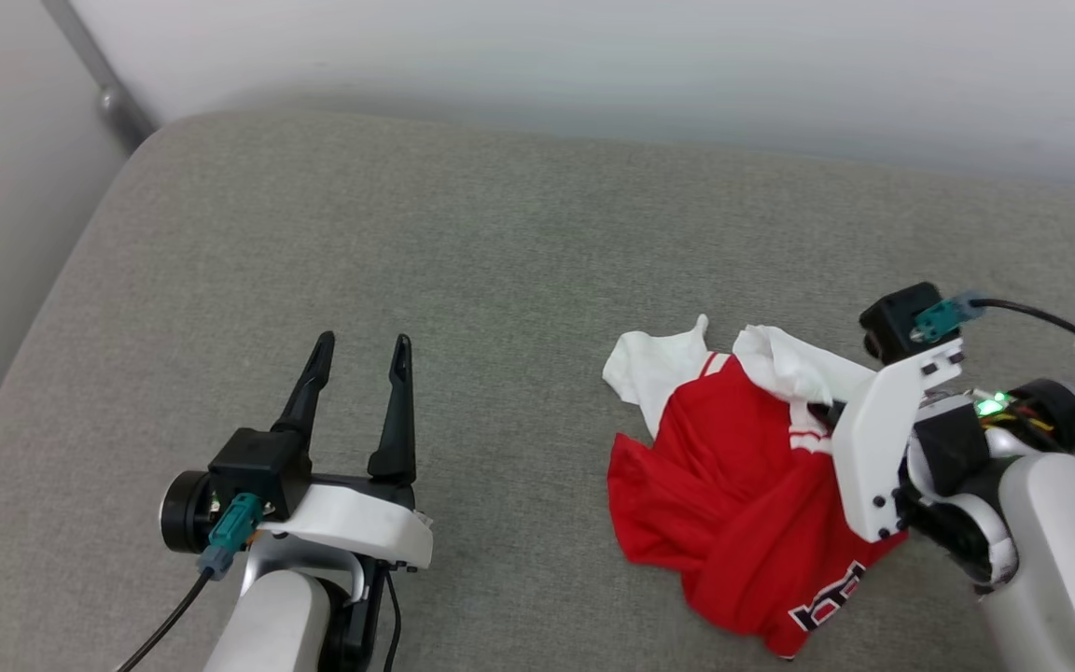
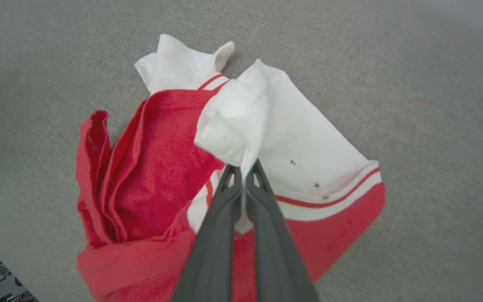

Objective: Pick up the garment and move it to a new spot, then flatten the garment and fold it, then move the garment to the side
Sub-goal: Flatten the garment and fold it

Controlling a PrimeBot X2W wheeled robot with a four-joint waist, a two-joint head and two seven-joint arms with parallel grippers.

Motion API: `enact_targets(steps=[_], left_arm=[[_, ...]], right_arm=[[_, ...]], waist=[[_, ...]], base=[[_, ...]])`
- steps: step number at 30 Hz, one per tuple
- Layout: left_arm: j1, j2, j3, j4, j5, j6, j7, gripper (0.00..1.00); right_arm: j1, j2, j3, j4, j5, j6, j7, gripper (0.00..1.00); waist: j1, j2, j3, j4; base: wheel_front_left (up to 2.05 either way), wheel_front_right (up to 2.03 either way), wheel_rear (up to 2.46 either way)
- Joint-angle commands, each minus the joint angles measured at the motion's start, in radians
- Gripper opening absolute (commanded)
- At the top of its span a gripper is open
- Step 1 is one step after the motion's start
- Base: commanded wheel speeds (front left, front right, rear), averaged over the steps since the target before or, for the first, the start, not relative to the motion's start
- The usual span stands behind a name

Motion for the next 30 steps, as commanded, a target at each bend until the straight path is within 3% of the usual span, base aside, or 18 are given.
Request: enact_targets(steps=[1,6,9,10,18,19,20,21,22,23,30], left_arm=[[0.004,0.0,0.006,0.002,0.007,-0.002,-0.002,1.0],[0.019,-0.002,0.018,0.01,0.011,-0.012,-0.002,1.0],[0.029,0.0,0.027,0.018,0.011,-0.015,-0.002,1.0],[0.026,-0.001,0.026,0.023,0.014,-0.015,-0.002,1.0],[0.021,0.003,0.03,0.038,0.012,-0.016,-0.002,1.0],[0.023,0.004,0.031,0.04,0.01,-0.016,-0.002,1.0],[0.024,0.006,0.033,0.041,0.008,-0.016,-0.002,1.0],[0.027,0.007,0.034,0.042,0.006,-0.014,-0.002,1.0],[0.031,0.008,0.036,0.043,0.004,-0.012,-0.002,1.0],[0.035,0.008,0.037,0.045,0.003,-0.011,-0.002,1.0],[0.057,0.015,0.045,0.051,-0.01,-0.002,-0.002,1.0]], right_arm=[[-0.007,-0.003,-0.014,-0.012,-0.007,0.0,-0.019,0.0],[0.061,0.022,-0.167,-0.062,-0.018,0.0,-0.095,0.0],[0.131,0.051,-0.306,-0.076,-0.041,0.0,-0.104,0.0],[0.184,0.079,-0.405,-0.074,-0.056,0.0,-0.103,0.0],[0.341,0.177,-0.715,0.059,-0.049,0.0,-0.156,0.0],[0.347,0.181,-0.738,0.083,-0.045,0.0,-0.174,0.12],[0.35,0.184,-0.75,0.107,-0.042,0.0,-0.189,0.15],[0.351,0.187,-0.76,0.128,-0.039,0.0,-0.207,0.24],[0.349,0.188,-0.767,0.148,-0.036,0.0,-0.229,0.56],[0.347,0.19,-0.763,0.164,-0.033,0.0,-0.247,1.0],[0.32,0.165,-0.711,0.12,-0.041,0.0,-0.509,1.0]], waist=[[-0.0002,0.0,-0.007,-0.015],[-0.0002,0.0,-0.031,-0.057],[-0.0002,0.0,-0.043,-0.085],[-0.0002,0.0,-0.05,-0.098],[-0.0002,0.0,-0.066,-0.141],[-0.0002,0.0,-0.066,-0.145],[-0.0002,0.0,-0.065,-0.148],[-0.0002,0.0,-0.064,-0.15],[-0.0002,0.0,-0.066,-0.154],[-0.0002,0.0,-0.067,-0.156],[-0.0002,0.0,-0.086,-0.163]], base=[[0.0,0.0,0.0],[0.0,0.0,0.0],[0.0,0.0,0.0],[0.0,0.0,0.0],[0.0,0.0,0.0],[0.0,0.0,0.0],[0.0,0.0,0.0],[0.0,0.0,0.0],[0.0,0.0,0.0],[0.0,0.0,0.0],[0.0,0.0,0.0]])
